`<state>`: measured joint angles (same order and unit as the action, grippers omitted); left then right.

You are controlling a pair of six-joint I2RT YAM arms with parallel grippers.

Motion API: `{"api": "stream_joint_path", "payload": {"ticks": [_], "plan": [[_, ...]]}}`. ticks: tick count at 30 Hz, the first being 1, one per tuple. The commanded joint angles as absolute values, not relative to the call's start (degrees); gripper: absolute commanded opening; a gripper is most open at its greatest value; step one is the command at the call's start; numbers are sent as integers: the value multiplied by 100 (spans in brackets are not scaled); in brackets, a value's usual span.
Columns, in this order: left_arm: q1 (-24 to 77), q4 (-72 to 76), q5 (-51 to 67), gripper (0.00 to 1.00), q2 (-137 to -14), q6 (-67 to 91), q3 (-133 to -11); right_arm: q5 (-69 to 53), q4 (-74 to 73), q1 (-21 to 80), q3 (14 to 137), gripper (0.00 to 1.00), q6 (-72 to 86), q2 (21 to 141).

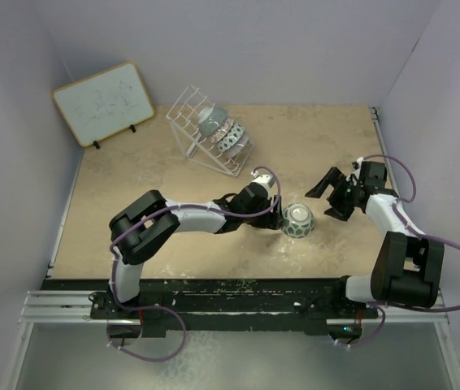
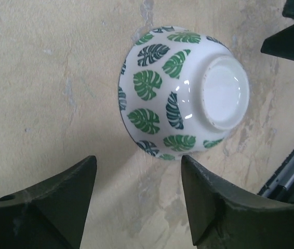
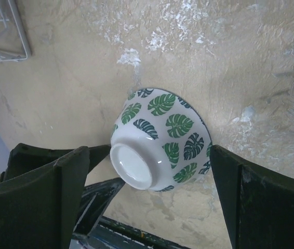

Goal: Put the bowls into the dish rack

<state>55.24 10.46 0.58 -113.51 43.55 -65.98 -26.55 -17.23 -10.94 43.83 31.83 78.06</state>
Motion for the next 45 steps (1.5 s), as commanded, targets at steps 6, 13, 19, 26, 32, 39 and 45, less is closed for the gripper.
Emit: {"api": "stream_joint_path", "payload": {"ticks": [6, 13, 19, 26, 32, 39, 45], "plan": [[5509, 1143, 192, 78, -10791, 4369, -6707, -2821, -1478, -1124, 4547, 100, 3243, 7853], [5510, 1260, 439, 78, -11189, 4677, -7141, -2785, -1585, -1125, 4674, 100, 3212, 7784], [5511, 897, 406, 78, -11520, 4789, -7630, -2810, -1617, -1129, 4682, 100, 3187, 7771], [5506, -124, 224, 77, -11884, 4812, -8329, -2863, -1570, -1166, 4613, 100, 3165, 7751], [5510, -431, 150, 63, -12048, 4884, -8337, -2900, -1512, -1195, 4540, 100, 3146, 7787], [5487, -725, -6, 60, -12134, 4882, -8223, -2904, -1512, -1236, 4484, 100, 3129, 7753], [5280, -229, 110, 61, -11939, 4986, -7537, -2901, -1520, -1278, 4476, 100, 3098, 7761]]}}
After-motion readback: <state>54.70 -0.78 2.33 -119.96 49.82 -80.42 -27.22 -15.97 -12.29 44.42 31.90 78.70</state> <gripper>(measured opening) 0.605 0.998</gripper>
